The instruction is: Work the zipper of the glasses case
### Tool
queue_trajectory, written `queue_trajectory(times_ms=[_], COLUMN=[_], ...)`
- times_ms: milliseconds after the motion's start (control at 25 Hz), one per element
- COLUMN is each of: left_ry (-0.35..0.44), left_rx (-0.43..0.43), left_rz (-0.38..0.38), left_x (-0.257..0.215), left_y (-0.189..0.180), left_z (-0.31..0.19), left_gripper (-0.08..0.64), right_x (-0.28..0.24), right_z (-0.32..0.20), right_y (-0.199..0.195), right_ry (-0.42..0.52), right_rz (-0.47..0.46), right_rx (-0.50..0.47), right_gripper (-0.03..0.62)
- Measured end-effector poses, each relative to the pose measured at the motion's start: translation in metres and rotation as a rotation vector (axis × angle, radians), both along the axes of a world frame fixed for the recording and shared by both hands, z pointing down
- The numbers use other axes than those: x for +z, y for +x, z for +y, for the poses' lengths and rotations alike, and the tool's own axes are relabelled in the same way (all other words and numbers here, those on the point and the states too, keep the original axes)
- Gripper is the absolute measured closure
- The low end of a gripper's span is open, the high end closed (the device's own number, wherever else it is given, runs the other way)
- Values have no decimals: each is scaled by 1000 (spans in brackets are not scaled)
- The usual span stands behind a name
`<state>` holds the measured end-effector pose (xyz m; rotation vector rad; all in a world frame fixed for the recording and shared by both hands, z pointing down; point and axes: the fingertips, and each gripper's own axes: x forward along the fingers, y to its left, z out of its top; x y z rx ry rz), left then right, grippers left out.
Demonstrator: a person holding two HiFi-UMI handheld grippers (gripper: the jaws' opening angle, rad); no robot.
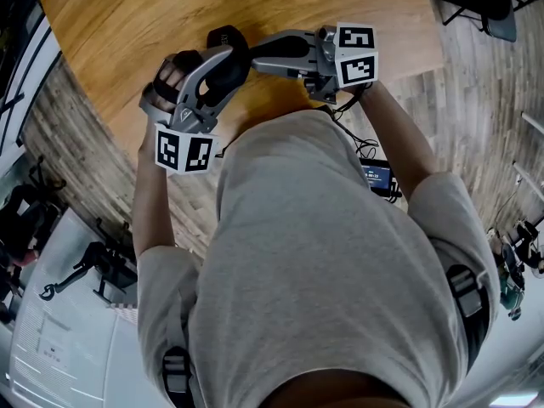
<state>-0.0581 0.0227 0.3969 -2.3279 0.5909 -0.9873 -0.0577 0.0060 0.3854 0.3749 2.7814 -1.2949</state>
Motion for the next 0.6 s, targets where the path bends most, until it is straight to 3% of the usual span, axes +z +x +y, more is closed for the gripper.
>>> queue_trajectory(times_ms=[240, 440, 600], left_ry=[35, 49, 62], left_rx=[-20, -12, 4], left_rz=[-2, -2, -11], left_x=[-5, -8, -8], left_y=[-8, -10, -4], left_z=[-4, -5, -3], left_gripper=[288, 288, 288], right_x=[1, 6, 11], right_z=[5, -3, -2], right_y=[2, 4, 2], right_ry=[3, -176, -293], right_rz=[0, -60, -94], right_rx=[-13, -15, -44], right_gripper=[525, 436, 428])
